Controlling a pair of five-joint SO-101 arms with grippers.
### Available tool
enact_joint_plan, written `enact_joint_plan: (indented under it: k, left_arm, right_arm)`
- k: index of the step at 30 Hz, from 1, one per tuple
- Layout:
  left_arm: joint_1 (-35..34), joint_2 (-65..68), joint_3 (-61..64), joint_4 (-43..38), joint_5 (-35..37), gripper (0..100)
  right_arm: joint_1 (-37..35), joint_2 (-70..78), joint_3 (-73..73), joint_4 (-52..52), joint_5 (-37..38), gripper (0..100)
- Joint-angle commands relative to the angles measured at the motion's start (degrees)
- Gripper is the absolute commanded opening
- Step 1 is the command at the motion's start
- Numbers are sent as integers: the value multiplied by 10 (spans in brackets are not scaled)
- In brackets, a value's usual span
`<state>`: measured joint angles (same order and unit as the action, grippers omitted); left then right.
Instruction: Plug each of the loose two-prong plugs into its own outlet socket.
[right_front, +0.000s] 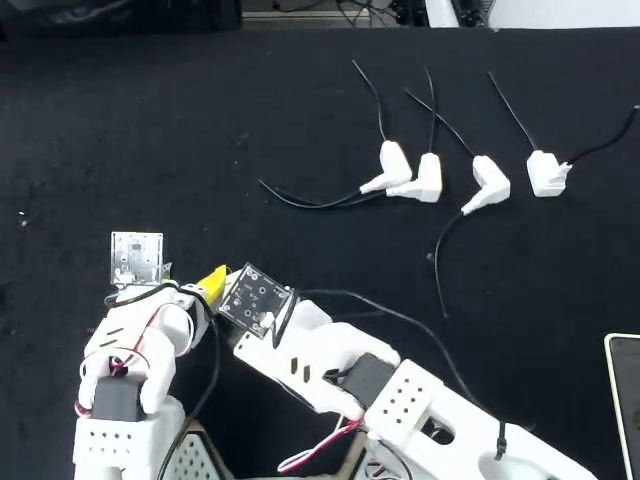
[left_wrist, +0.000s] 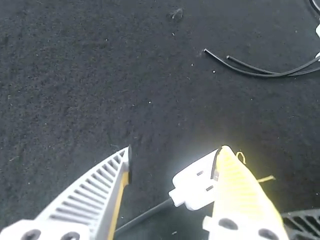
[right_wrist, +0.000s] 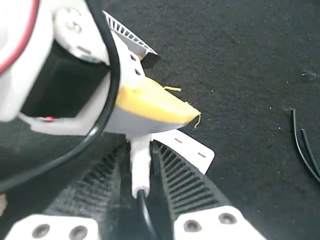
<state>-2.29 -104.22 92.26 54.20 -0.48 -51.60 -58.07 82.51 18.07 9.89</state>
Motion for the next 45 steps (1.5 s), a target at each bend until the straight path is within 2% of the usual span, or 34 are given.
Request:
enact_joint_plan:
  k: [1, 6, 10, 15, 23, 30, 35, 39, 45]
  left_arm:
    - [2, 3, 0, -4, -8, 274]
    - [-3, 3, -7, -4, -8, 274]
    - [-47, 3, -18, -14, -4, 274]
    - [-97, 3, -22, -15, -4, 274]
    - [-104, 3, -23, -4, -8, 274]
    - [-113, 3, -22, -4, -8, 274]
    - [-189, 3, -27, -3, -10, 274]
    - [-246, 3, -15, -4, -73, 274]
    - [-247, 3, 22, -6, -96, 274]
  right_arm:
    - [15, -29, -29, -2, -4, 10]
    - [18, -24, -29, 0, -4, 10]
    - [52, -24, -35, 17, -4, 10]
    - [87, -24, -101, 120, -4, 10]
    - [133, -7, -187, 238, -1, 10]
    - [133, 165, -300, 302, 0, 10]
    - [133, 315, -426, 392, -4, 10]
    - [133, 408, -529, 465, -4, 10]
    - [133, 504, -633, 505, -4, 10]
